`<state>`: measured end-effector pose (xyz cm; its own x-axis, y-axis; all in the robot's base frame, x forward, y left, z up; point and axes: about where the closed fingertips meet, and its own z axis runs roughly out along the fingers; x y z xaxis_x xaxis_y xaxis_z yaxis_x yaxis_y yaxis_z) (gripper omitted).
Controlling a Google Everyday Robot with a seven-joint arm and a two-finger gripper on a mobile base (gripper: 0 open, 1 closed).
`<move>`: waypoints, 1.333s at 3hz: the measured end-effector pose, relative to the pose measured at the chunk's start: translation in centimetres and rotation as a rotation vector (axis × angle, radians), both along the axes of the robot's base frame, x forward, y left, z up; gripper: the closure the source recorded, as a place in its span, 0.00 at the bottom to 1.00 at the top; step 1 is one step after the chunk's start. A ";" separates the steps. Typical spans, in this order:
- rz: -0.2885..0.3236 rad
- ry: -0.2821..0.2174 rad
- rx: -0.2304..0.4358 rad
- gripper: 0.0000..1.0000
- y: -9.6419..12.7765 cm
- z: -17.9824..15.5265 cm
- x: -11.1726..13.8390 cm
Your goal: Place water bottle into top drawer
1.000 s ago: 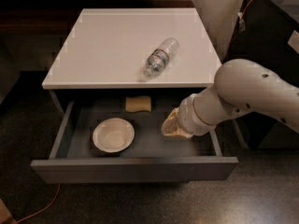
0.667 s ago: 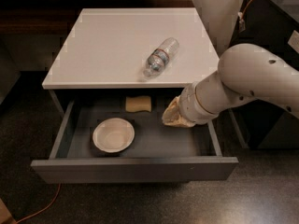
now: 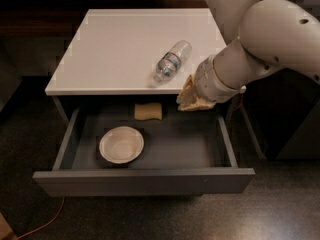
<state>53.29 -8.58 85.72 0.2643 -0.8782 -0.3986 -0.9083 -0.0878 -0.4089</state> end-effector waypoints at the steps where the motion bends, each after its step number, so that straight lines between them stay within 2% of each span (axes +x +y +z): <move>1: 0.046 -0.007 -0.037 0.04 -0.7 1.3 2.2; 2: 0.049 -0.015 -0.035 0.00 -0.7 2.1 2.4; 3: 0.049 -0.015 -0.036 0.00 -0.6 2.0 2.3; 4: 0.062 -0.019 -0.057 0.00 -1.0 2.3 3.4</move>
Offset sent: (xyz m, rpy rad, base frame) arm 0.0183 -0.0061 0.0106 -0.0318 -0.0057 0.0392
